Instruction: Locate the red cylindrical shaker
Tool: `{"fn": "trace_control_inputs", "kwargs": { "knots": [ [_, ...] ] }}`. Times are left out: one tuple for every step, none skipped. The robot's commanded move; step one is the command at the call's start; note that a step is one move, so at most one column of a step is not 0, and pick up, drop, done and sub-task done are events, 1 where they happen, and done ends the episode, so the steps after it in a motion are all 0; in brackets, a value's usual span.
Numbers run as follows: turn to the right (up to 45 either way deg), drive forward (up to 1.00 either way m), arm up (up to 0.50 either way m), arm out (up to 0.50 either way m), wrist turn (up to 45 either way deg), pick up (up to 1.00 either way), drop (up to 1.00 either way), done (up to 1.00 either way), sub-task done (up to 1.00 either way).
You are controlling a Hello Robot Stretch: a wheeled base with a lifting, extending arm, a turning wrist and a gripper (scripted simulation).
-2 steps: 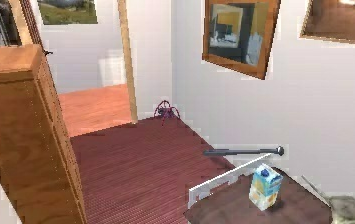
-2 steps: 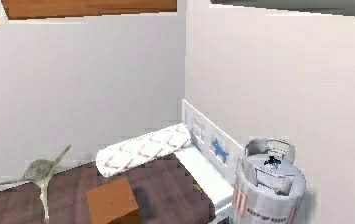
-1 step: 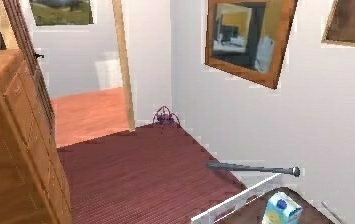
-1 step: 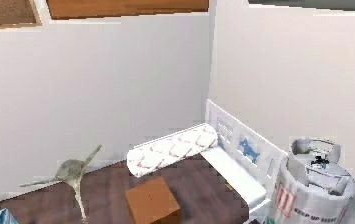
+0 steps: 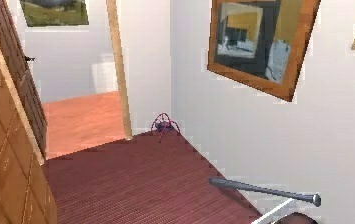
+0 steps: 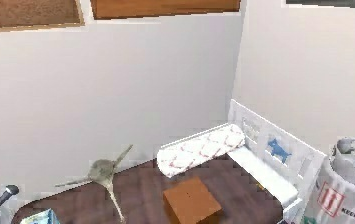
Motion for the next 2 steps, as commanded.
{"fn": "trace_control_inputs", "kwargs": {
  "knots": [
    [-27.0, 0.0, 0.0, 0.0, 0.0, 0.0, 0.0, 0.0, 0.0],
    [0.0, 0.6, 0.0, 0.0, 0.0, 0.0, 0.0, 0.0, 0.0]
  ]
}}
